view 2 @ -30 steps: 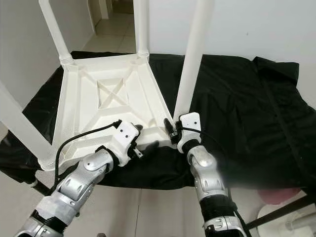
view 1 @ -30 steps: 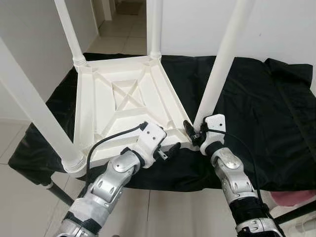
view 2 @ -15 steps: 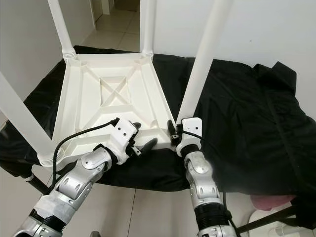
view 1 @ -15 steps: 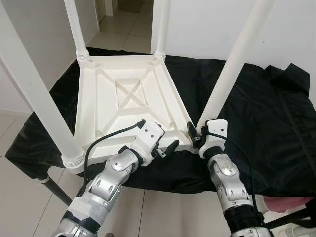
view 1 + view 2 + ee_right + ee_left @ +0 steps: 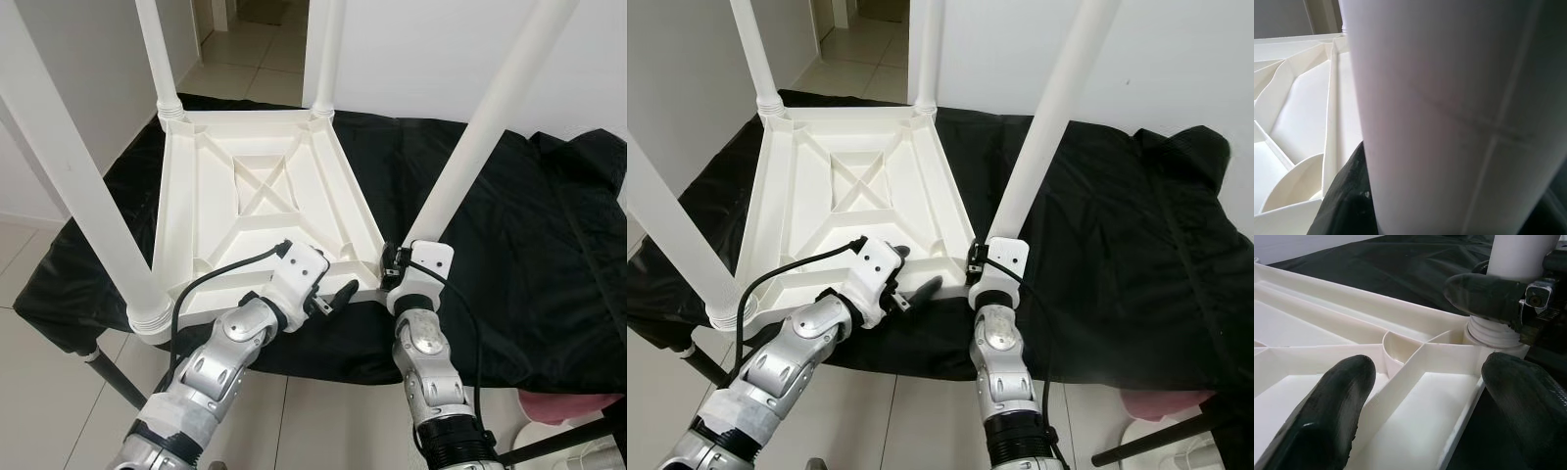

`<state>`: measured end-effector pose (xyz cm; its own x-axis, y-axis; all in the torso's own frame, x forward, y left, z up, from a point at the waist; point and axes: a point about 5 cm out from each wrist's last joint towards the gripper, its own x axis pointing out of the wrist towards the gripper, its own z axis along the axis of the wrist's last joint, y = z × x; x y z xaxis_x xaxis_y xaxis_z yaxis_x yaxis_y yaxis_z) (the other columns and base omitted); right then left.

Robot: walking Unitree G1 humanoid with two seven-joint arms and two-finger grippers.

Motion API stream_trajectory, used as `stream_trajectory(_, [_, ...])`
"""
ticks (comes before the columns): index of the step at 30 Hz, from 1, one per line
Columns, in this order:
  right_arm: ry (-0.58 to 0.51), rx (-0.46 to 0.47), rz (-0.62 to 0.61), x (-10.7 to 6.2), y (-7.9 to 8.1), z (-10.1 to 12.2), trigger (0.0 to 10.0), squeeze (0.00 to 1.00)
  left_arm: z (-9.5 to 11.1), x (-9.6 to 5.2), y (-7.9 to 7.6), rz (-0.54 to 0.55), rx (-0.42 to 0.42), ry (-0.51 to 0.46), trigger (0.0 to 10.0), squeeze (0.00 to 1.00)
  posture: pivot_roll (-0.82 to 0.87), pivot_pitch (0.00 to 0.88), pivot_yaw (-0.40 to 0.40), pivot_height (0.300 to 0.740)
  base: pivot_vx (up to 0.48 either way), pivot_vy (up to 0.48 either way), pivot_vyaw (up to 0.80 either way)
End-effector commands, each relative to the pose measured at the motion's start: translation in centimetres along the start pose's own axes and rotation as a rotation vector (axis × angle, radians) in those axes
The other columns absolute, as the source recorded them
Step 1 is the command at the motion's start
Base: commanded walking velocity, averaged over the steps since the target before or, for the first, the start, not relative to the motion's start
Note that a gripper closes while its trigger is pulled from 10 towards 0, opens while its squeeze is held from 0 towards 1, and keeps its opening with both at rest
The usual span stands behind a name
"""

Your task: Building children table

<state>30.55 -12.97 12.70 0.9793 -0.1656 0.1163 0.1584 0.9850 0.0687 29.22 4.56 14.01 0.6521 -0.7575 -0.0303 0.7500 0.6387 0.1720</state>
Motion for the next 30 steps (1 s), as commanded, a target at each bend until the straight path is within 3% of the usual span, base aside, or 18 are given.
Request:
stream_trajectory(1, [-0.011,-0.012,0.001,-0.2,-0.8,0.0,10.0,0.0,0.0,0.2,-0.5,-0.067,0.016,-0.001,10.0,0.0,0.0,0.035,-0.054,0.74,0.0,0.0,0.0])
stream_trajectory(13, [-0.032,-0.057,0.149,-0.4,-1.4,0.3,10.0,0.0,0.3,0.7,-0.9,-0.126,0.024,-0.009,10.0,0.0,-0.04,0.035,-0.025,0.74,0.0,0.0,0.0])
stream_trajectory(24, [-0.045,-0.05,0.179,-0.6,-1.9,0.5,10.0,0.0,0.6,0.7,-0.5,-0.138,0.033,-0.01,10.0,0.0,-0.05,0.044,-0.003,0.74,0.0,0.0,0.0])
stream_trajectory(25, [-0.05,-0.044,0.196,-0.5,-1.9,0.5,10.0,0.98,0.7,0.7,-0.6,-0.151,0.028,-0.013,10.0,0.0,-0.05,0.045,-0.002,0.74,0.0,0.0,0.0])
stream_trajectory(30, [-0.068,-0.048,0.221,-0.2,-2.0,0.9,10.0,1.0,0.8,0.5,-0.8,-0.171,0.026,-0.013,10.0,0.05,-0.04,0.047,-0.004,0.74,0.0,0.0,0.0])
